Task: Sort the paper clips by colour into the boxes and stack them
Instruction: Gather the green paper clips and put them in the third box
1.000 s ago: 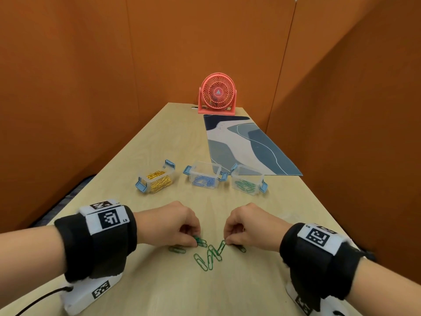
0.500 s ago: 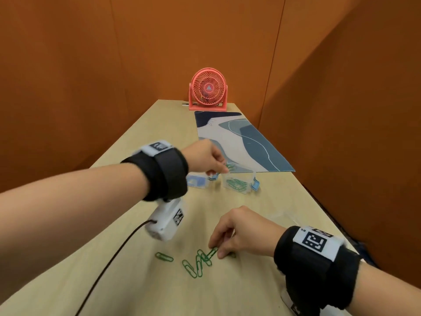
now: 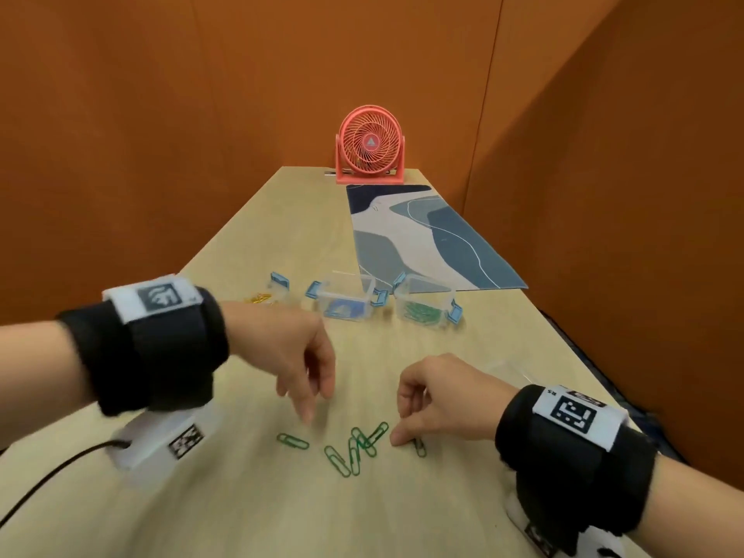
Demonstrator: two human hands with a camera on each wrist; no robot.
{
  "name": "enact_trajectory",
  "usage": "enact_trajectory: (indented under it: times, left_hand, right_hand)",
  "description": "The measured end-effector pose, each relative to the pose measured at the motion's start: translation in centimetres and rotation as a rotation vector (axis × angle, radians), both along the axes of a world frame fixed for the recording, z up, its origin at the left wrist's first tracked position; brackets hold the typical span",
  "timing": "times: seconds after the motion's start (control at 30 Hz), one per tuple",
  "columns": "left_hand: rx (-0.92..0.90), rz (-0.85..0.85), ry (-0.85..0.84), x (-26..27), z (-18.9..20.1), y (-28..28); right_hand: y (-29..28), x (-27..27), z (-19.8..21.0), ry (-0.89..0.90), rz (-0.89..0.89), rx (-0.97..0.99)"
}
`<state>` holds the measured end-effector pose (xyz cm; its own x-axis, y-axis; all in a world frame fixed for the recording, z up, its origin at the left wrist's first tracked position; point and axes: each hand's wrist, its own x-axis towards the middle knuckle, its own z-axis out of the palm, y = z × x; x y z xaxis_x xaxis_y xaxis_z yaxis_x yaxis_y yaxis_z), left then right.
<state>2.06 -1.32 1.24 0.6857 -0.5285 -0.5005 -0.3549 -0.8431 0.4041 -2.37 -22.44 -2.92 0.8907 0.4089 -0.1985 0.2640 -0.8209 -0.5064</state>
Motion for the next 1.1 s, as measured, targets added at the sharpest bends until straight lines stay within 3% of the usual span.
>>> enact_trajectory:
  times: [0.17, 0.43, 0.57, 0.67, 0.97, 1.1]
  left_hand:
    - [-0.11, 0.026, -0.084, -3.3, -2.8, 2.6]
    - [-0.171, -0.029, -0.016, -4.1, -3.4, 2.7]
    - [-0.303, -0.052, -0.009, -4.1, -2.9, 1.2]
    - [-0.294, -0.09, -0.003, -4.0, -3.5, -0.4]
    - [-0.261, -0.097, -0.125, -3.7, -4.4, -0.8]
    - [-0.251, -0.093, -0.146, -4.0, -4.7, -0.1]
  right_hand:
    - [-0.7, -0.6, 0.4, 0.006, -0.104, 0.002]
    - [-0.7, -1.8, 0.7, -0.06, -0.17, -0.038]
    - [-1.3, -2.2, 1.2, 0.01, -0.204, -0.089]
    - [-1.2, -2.0, 1.1, 0.101, -0.216, -0.044]
    - [-1.4, -1.7, 0.4, 0.152, -0.062, -0.02]
    - [-0.9, -2.0, 0.3, 0.067, 0.019, -0.054]
